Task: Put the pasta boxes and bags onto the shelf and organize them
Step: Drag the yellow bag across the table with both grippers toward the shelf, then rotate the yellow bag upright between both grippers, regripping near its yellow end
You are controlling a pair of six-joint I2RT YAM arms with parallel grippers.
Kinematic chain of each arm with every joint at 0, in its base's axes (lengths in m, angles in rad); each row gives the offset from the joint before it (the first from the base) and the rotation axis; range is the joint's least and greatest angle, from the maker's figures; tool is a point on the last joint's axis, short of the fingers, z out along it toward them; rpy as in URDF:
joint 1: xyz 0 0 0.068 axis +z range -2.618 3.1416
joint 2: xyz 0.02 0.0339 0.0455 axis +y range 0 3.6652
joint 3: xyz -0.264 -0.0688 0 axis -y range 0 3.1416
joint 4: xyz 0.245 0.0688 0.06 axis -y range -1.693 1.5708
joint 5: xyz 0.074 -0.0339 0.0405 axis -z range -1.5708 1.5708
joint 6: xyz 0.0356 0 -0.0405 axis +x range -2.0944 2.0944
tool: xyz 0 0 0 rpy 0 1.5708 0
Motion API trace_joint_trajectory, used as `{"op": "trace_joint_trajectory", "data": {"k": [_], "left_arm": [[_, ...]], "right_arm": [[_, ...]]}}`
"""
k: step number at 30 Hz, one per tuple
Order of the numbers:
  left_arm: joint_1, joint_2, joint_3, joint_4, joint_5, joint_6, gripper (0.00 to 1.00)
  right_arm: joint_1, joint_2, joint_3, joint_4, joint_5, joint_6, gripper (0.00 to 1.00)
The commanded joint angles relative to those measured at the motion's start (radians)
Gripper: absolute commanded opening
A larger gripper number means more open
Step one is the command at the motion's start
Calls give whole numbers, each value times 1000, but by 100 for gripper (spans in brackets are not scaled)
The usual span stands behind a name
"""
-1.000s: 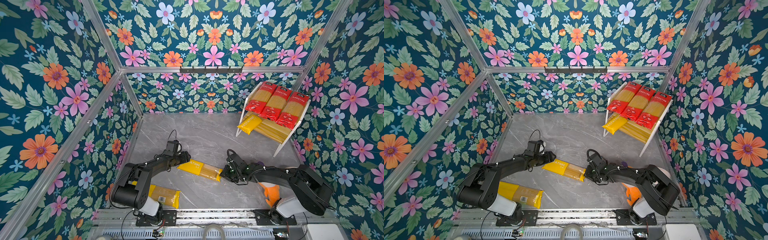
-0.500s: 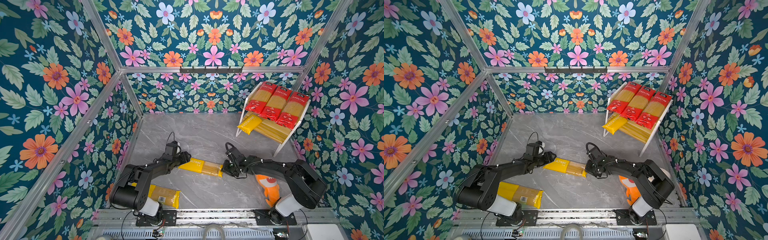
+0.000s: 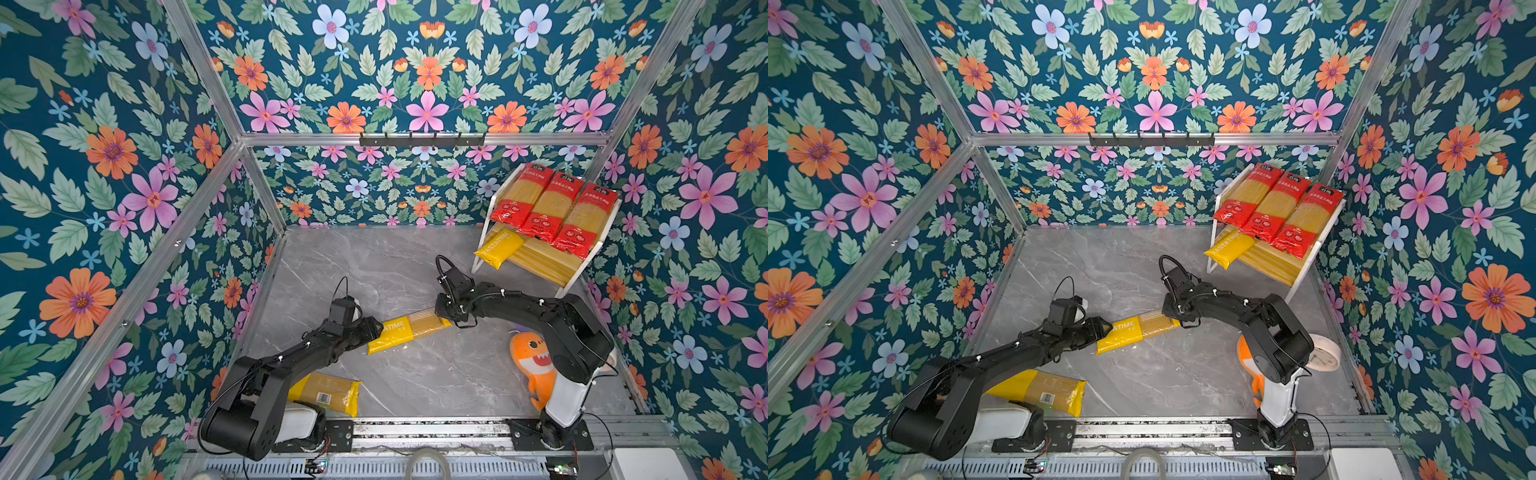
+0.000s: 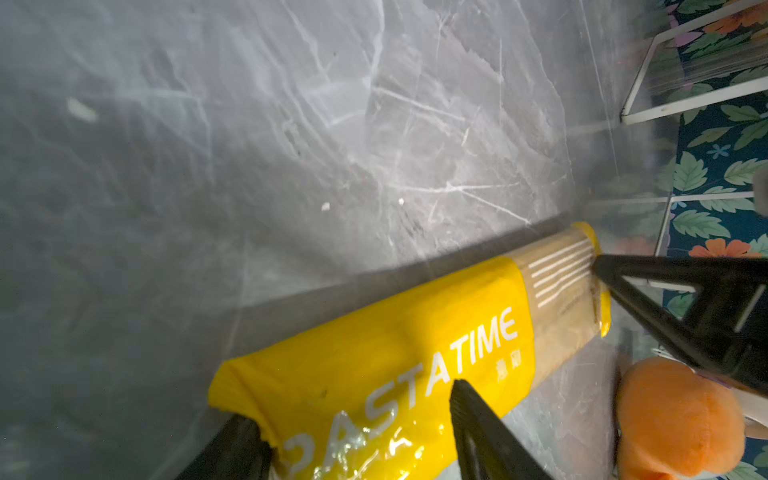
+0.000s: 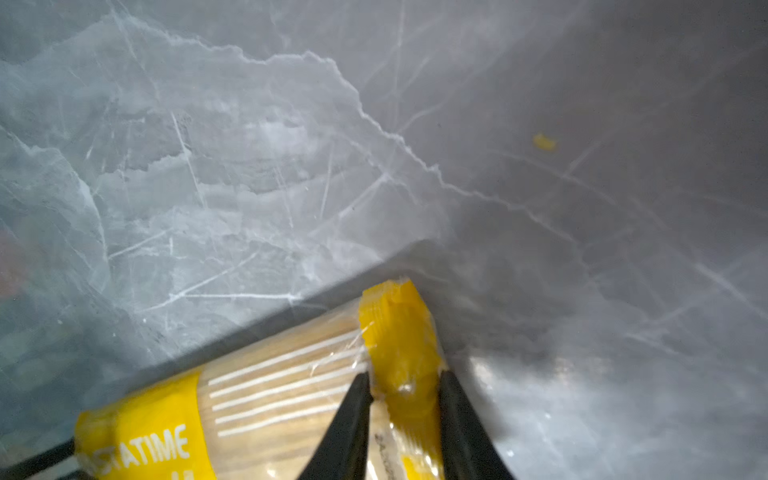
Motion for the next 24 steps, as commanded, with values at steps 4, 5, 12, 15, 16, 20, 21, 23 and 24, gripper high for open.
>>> {"op": "trace_joint_trajectory", "data": {"k": [4,5,12,15,16,20,21,23,24], "left_arm": [[-175,-49,-10,38,-17,-164,67],[-206,-46,12,-4,-44,-149,67],[-224,-76,47,-151,-68,-53,67],[-212,-62,72,-162,-59,-10,67],[-209,-51,78,-152,-50,-11,67],[-212,-23,65,-87,3,-50,66],[-213,-27,53,-74,8,-60,67],[-213,-43,31,-72,0,-72,66],[-213,-55,21,-70,-3,-75,66]], "right_arm": [[29,17,133,-143,62,-109,42],[43,11,144,-173,93,-114,46],[174,-74,105,-326,204,-31,56],[212,-128,21,-296,228,46,59],[214,-137,-3,-277,228,63,59],[213,-145,-13,-270,230,92,60],[213,-145,-8,-272,227,90,60],[213,-147,14,-316,217,90,60],[217,-154,17,-336,210,94,60]]}}
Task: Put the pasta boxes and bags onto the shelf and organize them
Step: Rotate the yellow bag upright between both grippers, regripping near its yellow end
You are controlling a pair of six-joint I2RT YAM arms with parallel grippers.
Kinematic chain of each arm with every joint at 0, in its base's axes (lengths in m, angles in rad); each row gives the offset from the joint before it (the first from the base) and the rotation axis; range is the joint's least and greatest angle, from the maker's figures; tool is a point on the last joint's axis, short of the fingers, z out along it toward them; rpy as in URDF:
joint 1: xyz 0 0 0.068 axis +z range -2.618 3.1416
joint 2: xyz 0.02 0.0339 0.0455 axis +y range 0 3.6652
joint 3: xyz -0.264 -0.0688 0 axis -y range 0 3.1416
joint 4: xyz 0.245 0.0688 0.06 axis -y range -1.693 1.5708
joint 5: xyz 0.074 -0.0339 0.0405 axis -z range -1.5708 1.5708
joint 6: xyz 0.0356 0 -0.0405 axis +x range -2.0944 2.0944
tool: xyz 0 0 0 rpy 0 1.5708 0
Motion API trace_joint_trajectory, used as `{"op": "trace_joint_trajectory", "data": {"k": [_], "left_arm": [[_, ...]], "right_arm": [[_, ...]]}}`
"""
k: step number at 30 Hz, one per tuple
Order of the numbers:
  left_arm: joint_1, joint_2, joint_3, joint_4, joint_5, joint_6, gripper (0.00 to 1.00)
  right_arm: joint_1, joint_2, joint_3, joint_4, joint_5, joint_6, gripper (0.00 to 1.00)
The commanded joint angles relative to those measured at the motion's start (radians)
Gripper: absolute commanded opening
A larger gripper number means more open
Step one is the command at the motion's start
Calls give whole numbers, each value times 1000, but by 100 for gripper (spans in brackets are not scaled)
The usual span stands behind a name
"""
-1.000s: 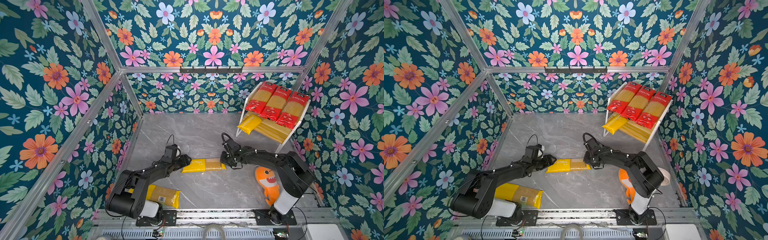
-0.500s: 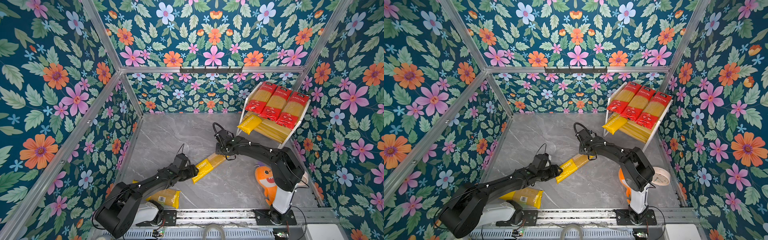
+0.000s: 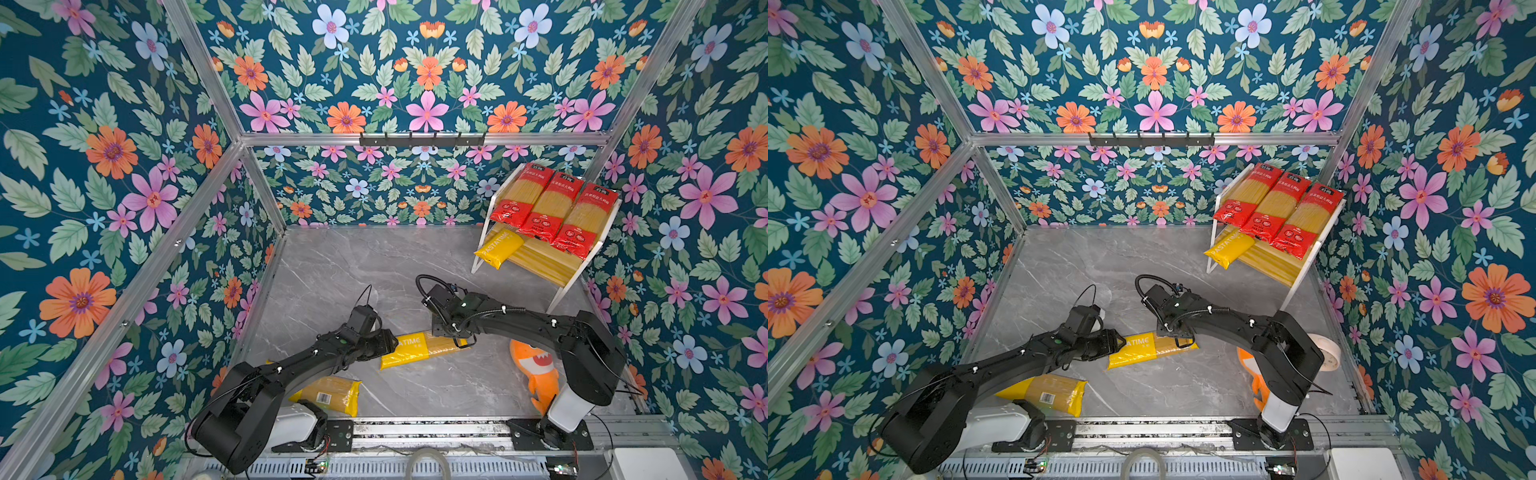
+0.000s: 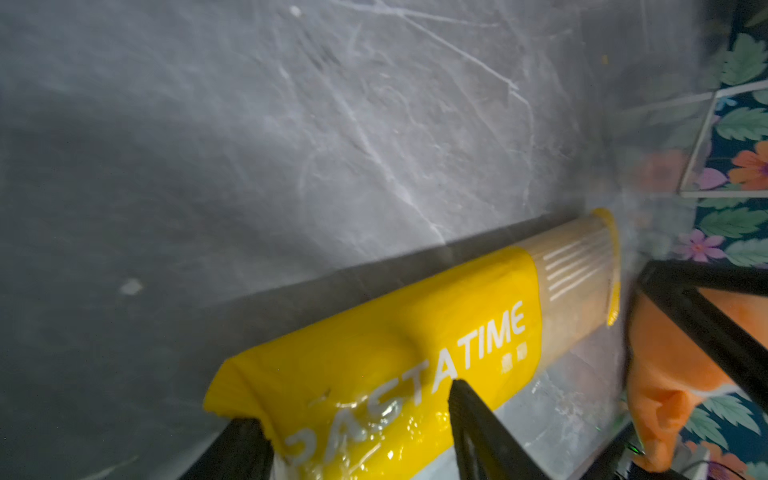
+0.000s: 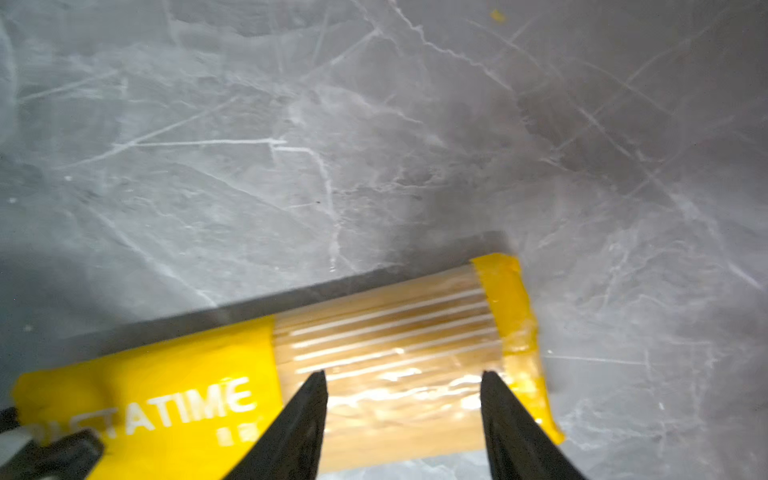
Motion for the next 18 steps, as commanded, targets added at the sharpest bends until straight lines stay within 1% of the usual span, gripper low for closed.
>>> {"op": "trace_joint_trajectory", "data": {"k": [1,2,4,7,9,12,15,18], "left_arm": [[-3,-27,-24,70,35,-21,66],[-4,-39,-36,78,33,-30,66],[-9,-57,-54,90,36,-46,66],[-38,-73,-61,102,29,-63,66],[-75,-73,-66,128,25,-85,66],[-157,-55,-72,165,12,-117,65],[-246,-31,-63,185,-11,-136,65],[-317,-9,-41,188,-15,-139,65]], "right_arm": [[5,-26,5,-35,-16,45,60],[7,-33,-14,-39,-24,57,61],[9,-95,-49,-64,-50,100,61],[31,-185,-148,-42,-105,206,61],[56,-247,-233,20,-143,298,65],[81,-307,-354,160,-183,407,66],[81,-335,-457,307,-203,488,66],[66,-349,-524,414,-193,519,66]]}}
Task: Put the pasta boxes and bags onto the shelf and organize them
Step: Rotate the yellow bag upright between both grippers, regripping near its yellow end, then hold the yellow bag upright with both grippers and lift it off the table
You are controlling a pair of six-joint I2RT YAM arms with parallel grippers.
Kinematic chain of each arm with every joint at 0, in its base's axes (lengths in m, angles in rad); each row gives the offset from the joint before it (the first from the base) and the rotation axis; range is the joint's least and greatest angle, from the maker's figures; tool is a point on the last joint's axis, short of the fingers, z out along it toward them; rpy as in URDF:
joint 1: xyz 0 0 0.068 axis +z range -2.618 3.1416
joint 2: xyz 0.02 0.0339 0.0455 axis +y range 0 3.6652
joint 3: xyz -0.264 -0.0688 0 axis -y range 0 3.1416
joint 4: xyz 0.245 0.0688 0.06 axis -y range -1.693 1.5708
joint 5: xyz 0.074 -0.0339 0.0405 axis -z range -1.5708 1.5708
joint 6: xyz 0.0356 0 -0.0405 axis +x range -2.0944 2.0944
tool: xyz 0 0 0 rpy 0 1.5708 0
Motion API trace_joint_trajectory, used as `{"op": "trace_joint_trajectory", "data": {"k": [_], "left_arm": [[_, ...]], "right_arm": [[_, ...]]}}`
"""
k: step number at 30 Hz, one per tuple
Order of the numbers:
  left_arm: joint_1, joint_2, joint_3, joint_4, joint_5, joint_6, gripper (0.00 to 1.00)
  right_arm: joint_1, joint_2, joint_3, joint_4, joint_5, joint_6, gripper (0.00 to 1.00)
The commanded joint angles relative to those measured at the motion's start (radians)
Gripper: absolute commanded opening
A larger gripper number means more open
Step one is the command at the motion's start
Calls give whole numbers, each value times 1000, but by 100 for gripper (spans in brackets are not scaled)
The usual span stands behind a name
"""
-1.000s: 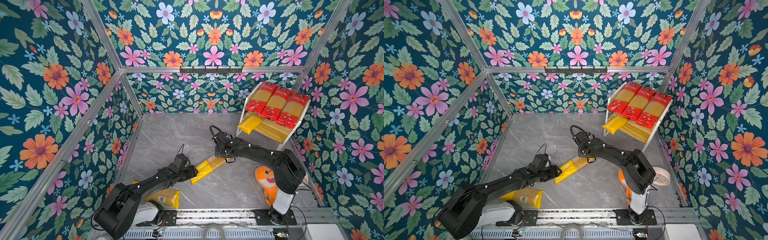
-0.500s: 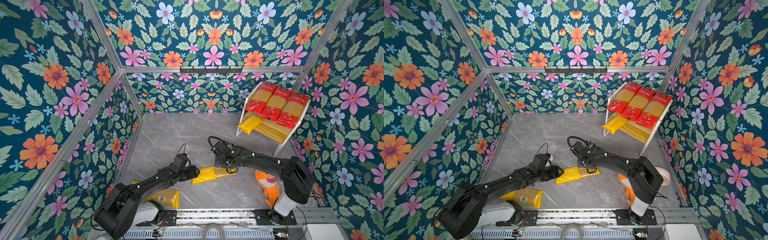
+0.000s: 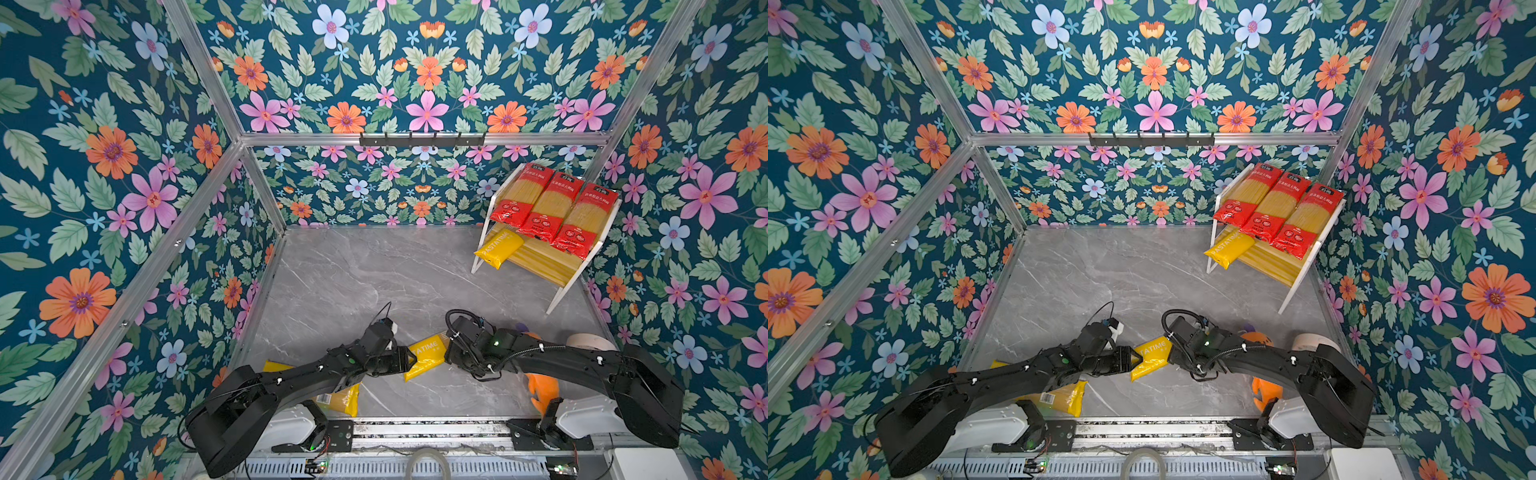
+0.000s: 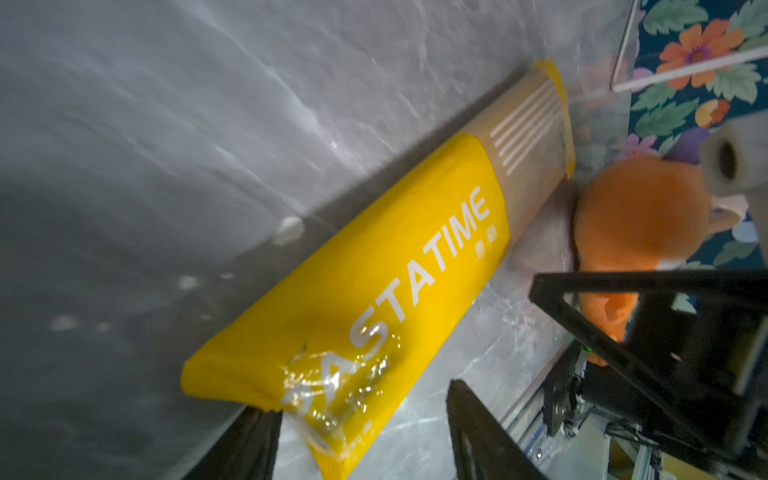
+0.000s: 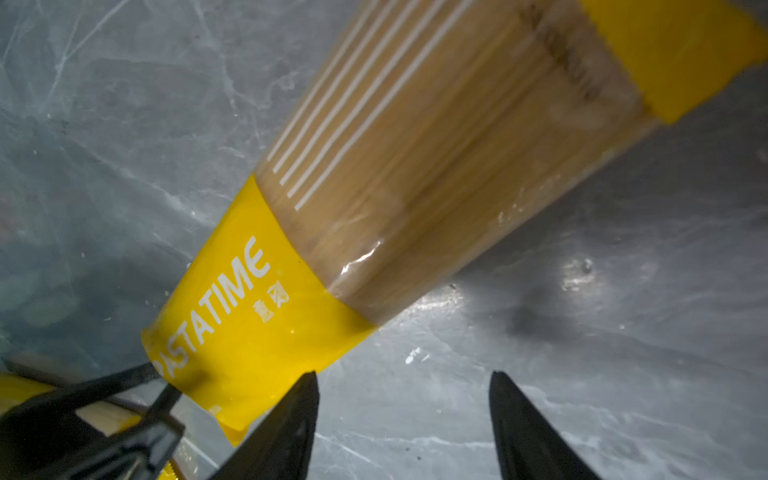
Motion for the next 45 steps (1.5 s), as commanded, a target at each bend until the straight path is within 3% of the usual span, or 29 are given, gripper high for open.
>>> {"op": "trace_joint_trajectory", "data": {"k": [1,5,10,15,18,23,31,35,41,45], "left_arm": [[-53,13,22,56,-10,-15,65],[-77,4,27,74,26,-10,65],[-58,-16,22,136,128,19,65],[96,27,116,12,193,168,65],[160,74,200,-53,203,270,65],[168,255,290,-16,216,338,64],[166,369,300,16,234,364,60],[129,378,236,77,265,325,52],[110,341,128,173,315,271,40],[113,335,116,235,334,235,34]], "right_arm": [[-17,-6,-43,190,-7,109,66],[-80,33,-40,238,-27,73,66],[-156,58,40,202,-26,-57,66],[-168,73,83,108,-32,-122,66],[-136,10,23,116,-15,-66,65],[-39,-46,-80,202,25,72,65],[-6,43,-147,409,33,124,65],[-7,64,-165,484,62,124,65],[-6,61,-239,708,89,60,59],[-7,19,-248,731,90,-11,53]]}}
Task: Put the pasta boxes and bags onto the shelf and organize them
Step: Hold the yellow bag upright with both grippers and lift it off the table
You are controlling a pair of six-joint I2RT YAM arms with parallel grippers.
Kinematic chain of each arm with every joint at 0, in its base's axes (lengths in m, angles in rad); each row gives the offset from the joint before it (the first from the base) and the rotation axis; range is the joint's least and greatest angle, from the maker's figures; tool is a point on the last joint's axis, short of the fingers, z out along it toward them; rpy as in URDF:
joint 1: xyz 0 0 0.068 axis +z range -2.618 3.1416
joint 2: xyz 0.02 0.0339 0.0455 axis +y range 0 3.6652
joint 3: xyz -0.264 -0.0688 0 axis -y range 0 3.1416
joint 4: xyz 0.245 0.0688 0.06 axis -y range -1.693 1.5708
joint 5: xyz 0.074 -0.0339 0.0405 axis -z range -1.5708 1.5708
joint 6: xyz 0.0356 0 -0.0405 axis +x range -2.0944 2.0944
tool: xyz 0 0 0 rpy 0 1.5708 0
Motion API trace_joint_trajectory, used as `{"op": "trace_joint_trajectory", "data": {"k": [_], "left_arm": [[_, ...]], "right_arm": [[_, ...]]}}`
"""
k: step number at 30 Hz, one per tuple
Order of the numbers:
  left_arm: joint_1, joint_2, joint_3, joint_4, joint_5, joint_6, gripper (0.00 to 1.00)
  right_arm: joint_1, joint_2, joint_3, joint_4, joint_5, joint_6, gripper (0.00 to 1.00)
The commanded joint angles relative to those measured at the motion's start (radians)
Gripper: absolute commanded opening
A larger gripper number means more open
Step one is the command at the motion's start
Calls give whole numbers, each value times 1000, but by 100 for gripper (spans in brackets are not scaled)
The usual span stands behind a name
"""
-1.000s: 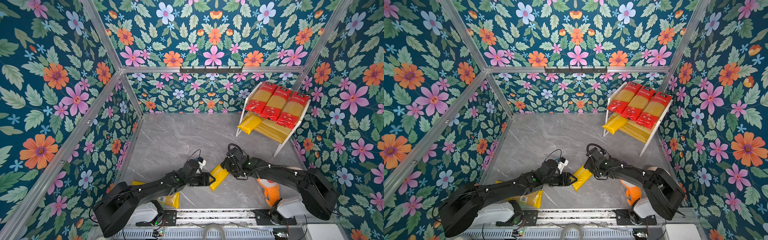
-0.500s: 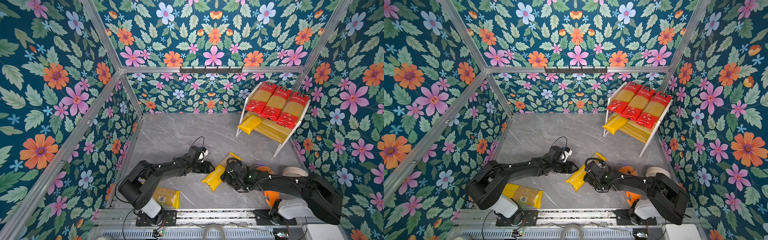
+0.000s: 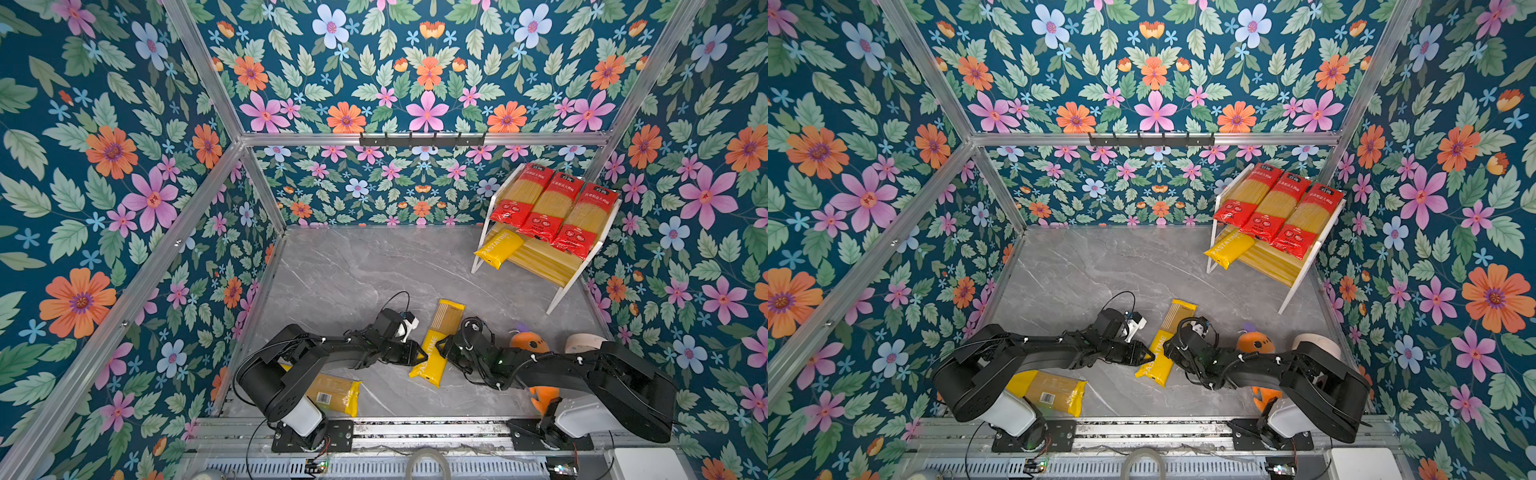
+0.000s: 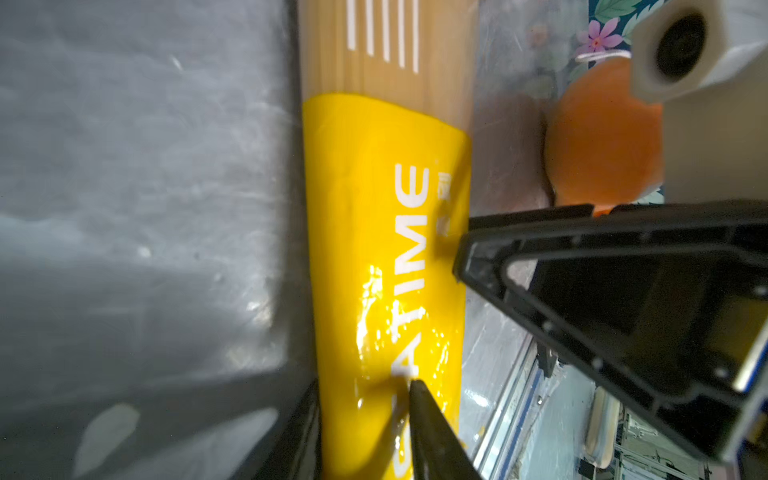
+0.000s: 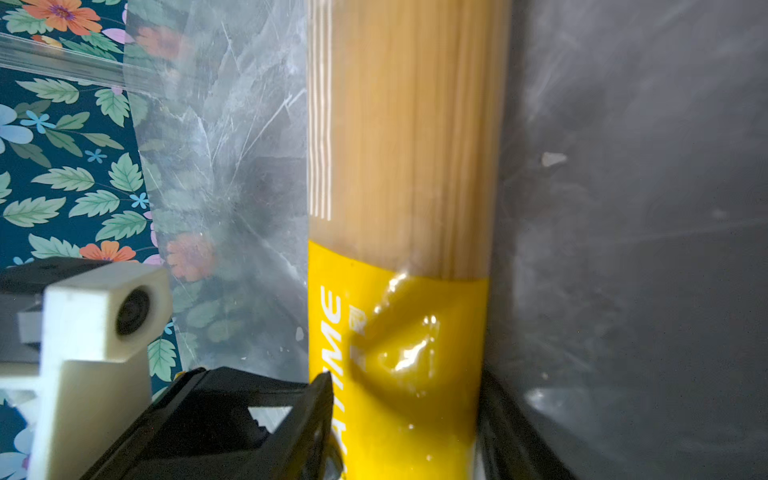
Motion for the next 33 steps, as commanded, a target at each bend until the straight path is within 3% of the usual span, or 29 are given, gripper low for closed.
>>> {"op": "trace_joint_trajectory", "data": {"k": [1,6,10,23,33], "left_arm": [[3,3,-10,81,37,-55,33],[5,14,-21,179,57,-141,23],[6,-14,-26,193,53,-172,13],[13,-149,-21,275,81,-274,1],[14,-244,1,301,64,-246,0]], "right_arm": [[0,-33,-1,66,13,-80,51],[-4,-93,-4,-38,27,-99,48],[-28,-136,-49,-79,11,-65,53],[-110,-396,-131,-206,-5,-99,68],[-133,-354,-110,-71,-75,-97,77]]}}
